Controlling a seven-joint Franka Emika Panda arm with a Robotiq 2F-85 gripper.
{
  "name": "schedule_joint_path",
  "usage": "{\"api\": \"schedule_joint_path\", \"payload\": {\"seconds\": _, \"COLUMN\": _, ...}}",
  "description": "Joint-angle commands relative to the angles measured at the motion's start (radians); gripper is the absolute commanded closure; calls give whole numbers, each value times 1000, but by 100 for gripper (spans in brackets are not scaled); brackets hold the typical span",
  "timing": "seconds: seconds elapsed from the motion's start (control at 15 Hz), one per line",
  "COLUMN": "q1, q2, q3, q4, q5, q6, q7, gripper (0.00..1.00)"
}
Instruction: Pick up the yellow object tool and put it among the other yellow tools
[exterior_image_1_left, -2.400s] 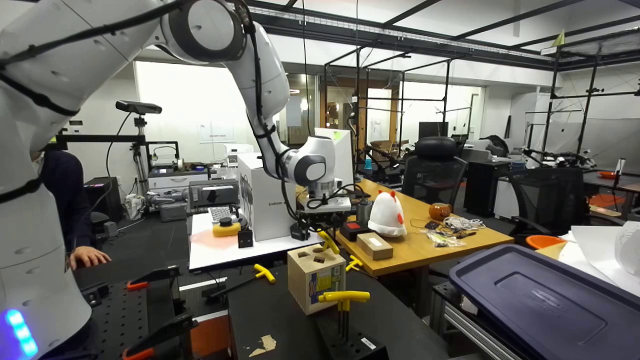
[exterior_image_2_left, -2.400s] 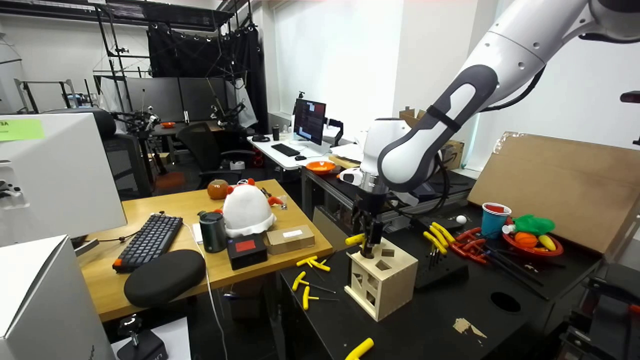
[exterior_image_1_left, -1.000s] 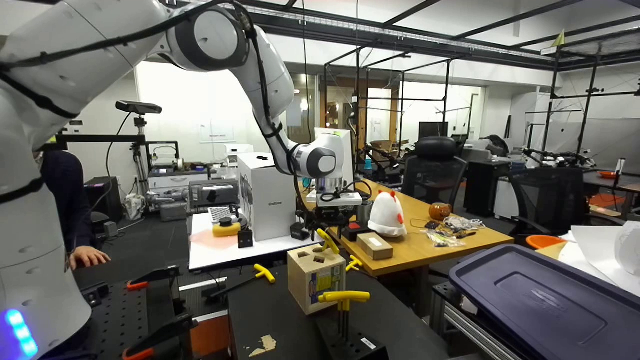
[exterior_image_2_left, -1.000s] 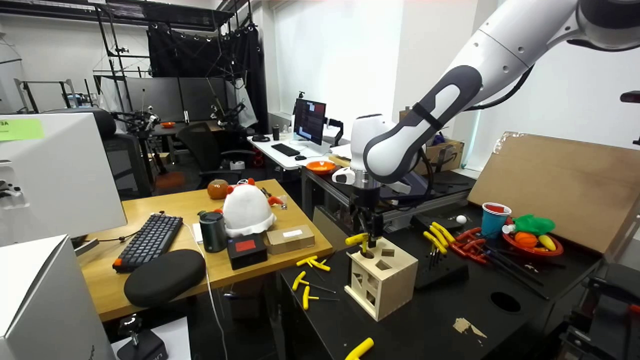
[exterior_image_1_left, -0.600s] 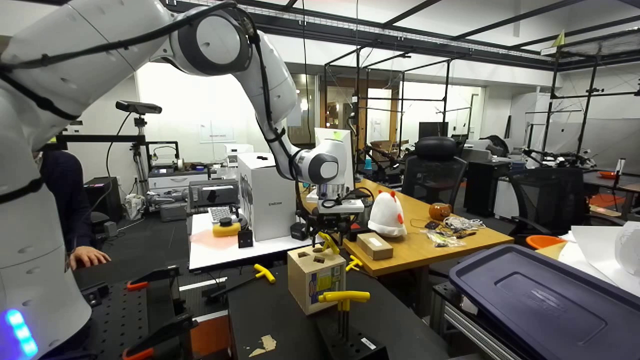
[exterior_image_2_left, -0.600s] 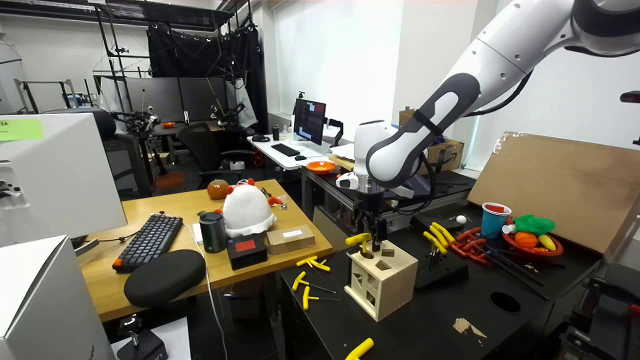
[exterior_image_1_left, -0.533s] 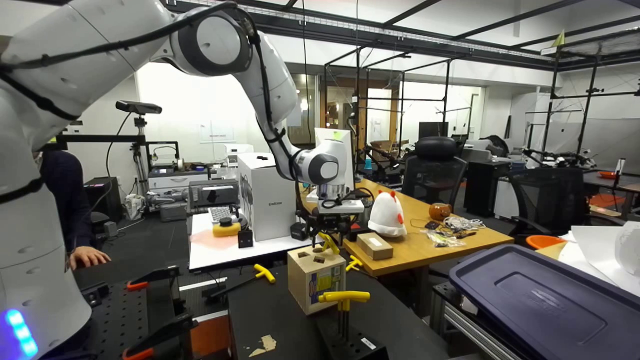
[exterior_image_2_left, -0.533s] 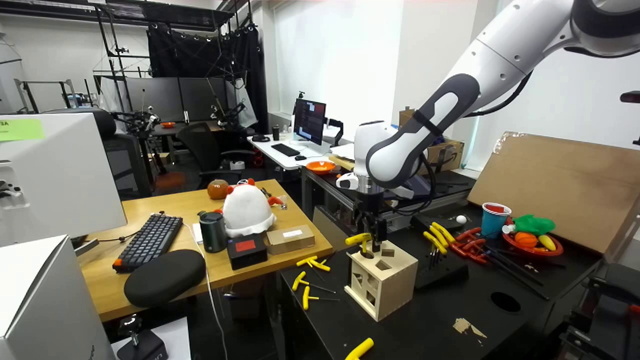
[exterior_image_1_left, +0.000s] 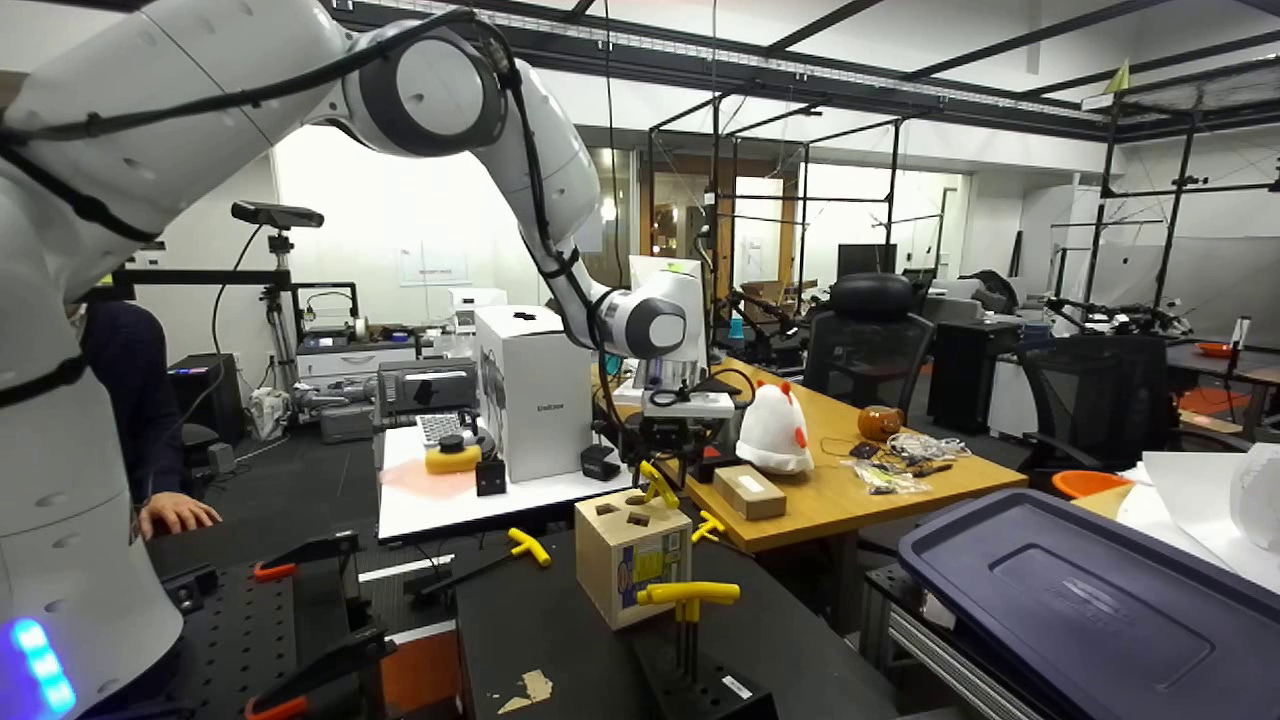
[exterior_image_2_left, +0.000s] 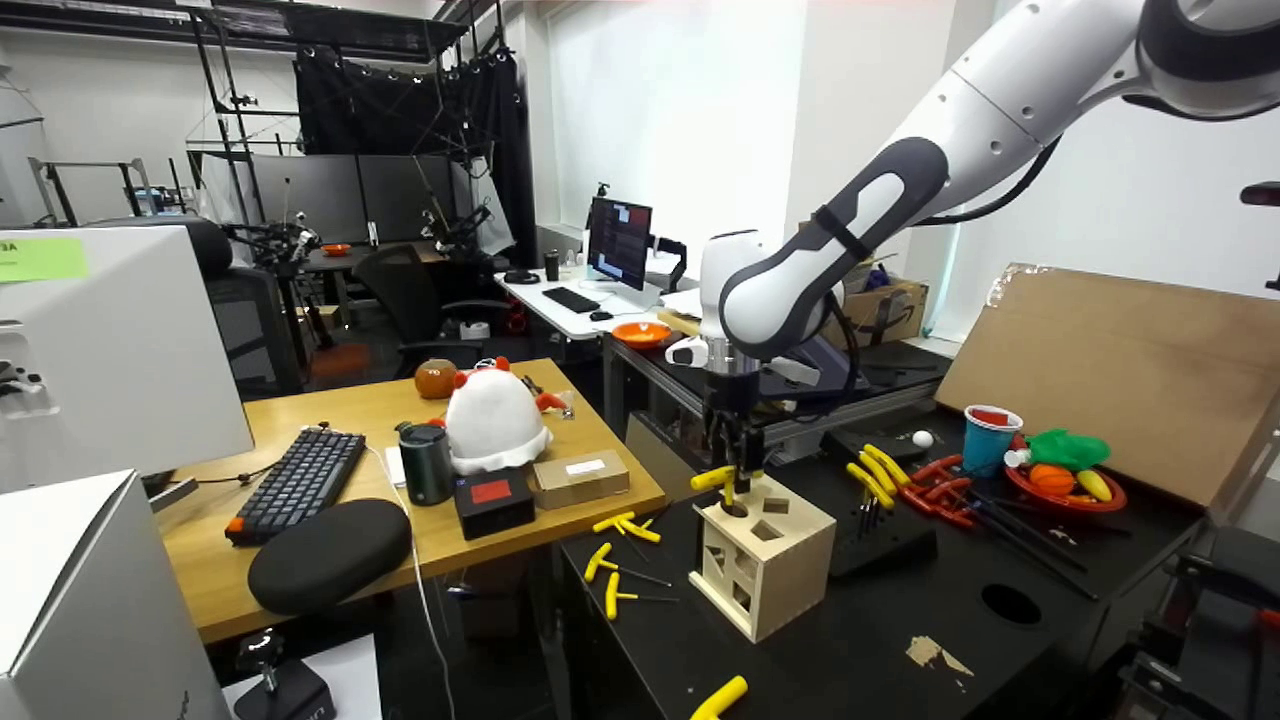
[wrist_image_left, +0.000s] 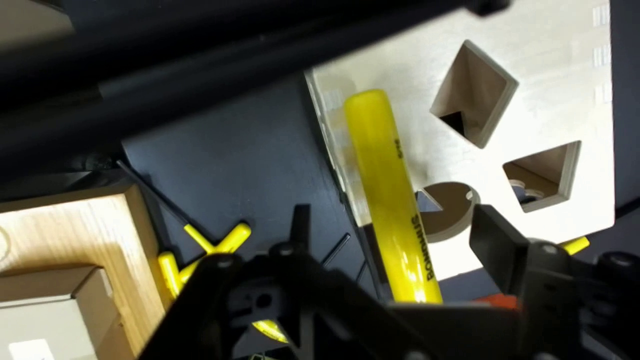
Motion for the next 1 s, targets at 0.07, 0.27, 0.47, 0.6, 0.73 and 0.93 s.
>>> {"api": "schedule_joint_path", "payload": {"seconds": 0.07, "q1": -2, "q2": 15, "q3": 2, "q4": 54, "q5": 30, "q6": -73, "q7": 3, "gripper": 57}}
{"api": "schedule_joint_path", "payload": {"seconds": 0.27, "q1": -2, "q2": 21, "q3": 2, "q4": 65, "q5": 43, "q6": -86, "q7": 1, "gripper": 80}}
{"api": "schedule_joint_path", "payload": {"seconds": 0.47, "q1": -3, "q2": 24, "q3": 2, "q4": 70, "q5": 51, "q6": -97, "q7": 2, "gripper": 99}}
{"api": "schedule_joint_path", "payload": {"seconds": 0.6, "q1": -2, "q2": 24, "q3": 1, "q4": 78, "q5": 52, "q6": -108, "q7": 4, "gripper": 94}}
{"api": "schedule_joint_path", "payload": {"seconds": 0.73, "q1": 0, "q2": 18, "q3": 1, "q4": 78, "q5": 51, "q6": -108, "q7": 2, "gripper": 94}}
{"api": "schedule_joint_path", "payload": {"seconds": 0.93, "q1": 1, "q2": 2, "q3": -1, "q4": 78, "q5": 49, "q6": -99, "q7": 8, "gripper": 94}}
